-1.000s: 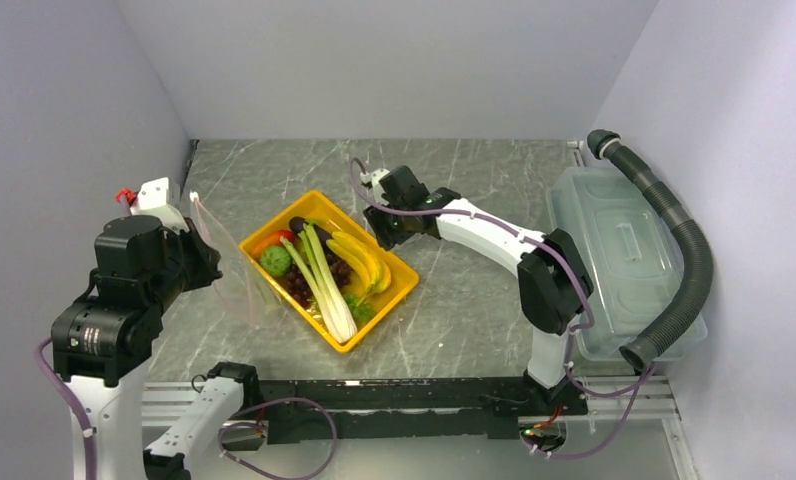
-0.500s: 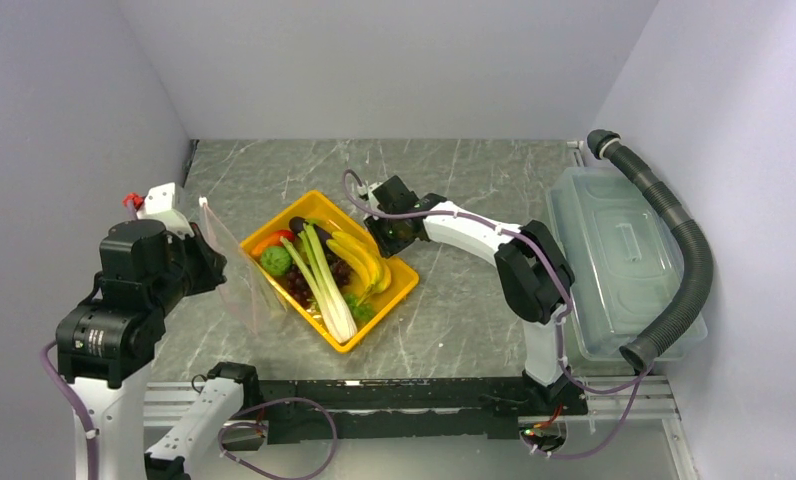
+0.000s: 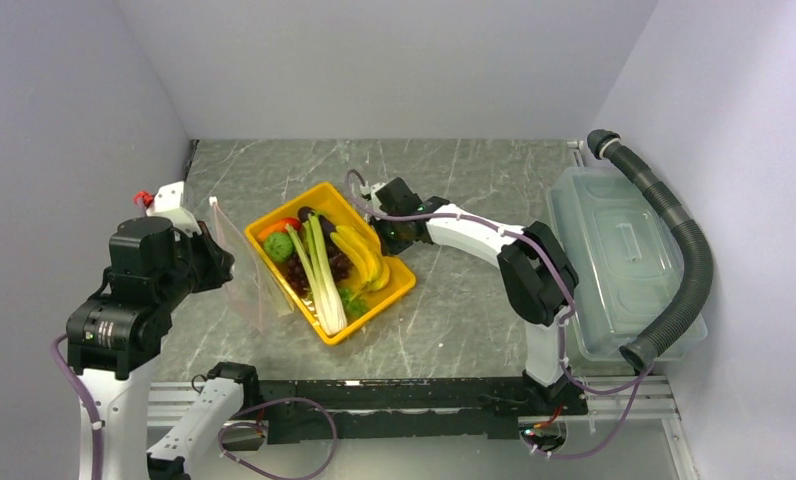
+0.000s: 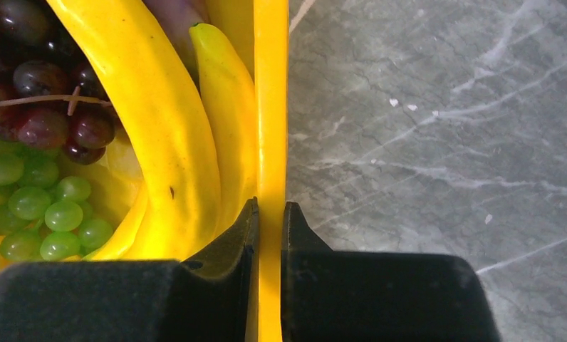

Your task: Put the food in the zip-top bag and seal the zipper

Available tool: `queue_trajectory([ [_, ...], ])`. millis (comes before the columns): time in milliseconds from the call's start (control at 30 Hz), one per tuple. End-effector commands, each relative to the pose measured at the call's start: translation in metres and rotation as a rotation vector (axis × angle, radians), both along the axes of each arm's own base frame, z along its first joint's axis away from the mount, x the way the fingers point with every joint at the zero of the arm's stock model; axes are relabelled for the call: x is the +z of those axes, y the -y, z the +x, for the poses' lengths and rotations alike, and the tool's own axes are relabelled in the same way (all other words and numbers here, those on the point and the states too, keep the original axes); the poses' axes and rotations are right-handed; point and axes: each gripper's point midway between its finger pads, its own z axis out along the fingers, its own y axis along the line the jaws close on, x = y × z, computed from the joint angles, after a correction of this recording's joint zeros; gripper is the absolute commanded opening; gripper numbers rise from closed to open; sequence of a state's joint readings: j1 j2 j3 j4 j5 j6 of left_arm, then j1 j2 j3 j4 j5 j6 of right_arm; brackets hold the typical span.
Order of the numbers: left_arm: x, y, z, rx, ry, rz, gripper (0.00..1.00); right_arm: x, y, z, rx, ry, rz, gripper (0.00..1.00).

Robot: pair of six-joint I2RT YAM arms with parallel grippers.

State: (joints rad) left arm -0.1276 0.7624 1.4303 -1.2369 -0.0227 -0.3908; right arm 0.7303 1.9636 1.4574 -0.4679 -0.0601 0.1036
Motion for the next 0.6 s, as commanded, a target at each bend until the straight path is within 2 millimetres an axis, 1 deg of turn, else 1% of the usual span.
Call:
queue_trajectory([
  [0,0.007,0.006,0.008,-0.01,0.044,-0.038,0.0,0.023,0.028,0.013,-0.104,0.065,0.019,0.0],
  [67,0.005,0.009,0.01,-0.017,0.039,-0.046,0.0,0.025,0.038,0.01,-0.119,0.064,0.02,0.0],
  [133,0.002,0.011,0.012,-0.029,0.034,-0.054,0.0,0.026,0.053,0.009,-0.157,0.077,0.004,0.0],
  [333,-0.003,0.021,0.02,-0.065,0.025,-0.083,0.0,0.023,0.096,-0.003,-0.26,0.076,-0.02,0.0],
  [433,-0.007,0.025,0.024,-0.082,0.02,-0.092,0.0,0.024,0.118,-0.004,-0.326,0.088,-0.026,0.0],
  [567,-0.009,0.033,0.032,-0.12,0.021,-0.117,0.0,0.024,0.148,-0.01,-0.414,0.089,-0.025,0.0],
])
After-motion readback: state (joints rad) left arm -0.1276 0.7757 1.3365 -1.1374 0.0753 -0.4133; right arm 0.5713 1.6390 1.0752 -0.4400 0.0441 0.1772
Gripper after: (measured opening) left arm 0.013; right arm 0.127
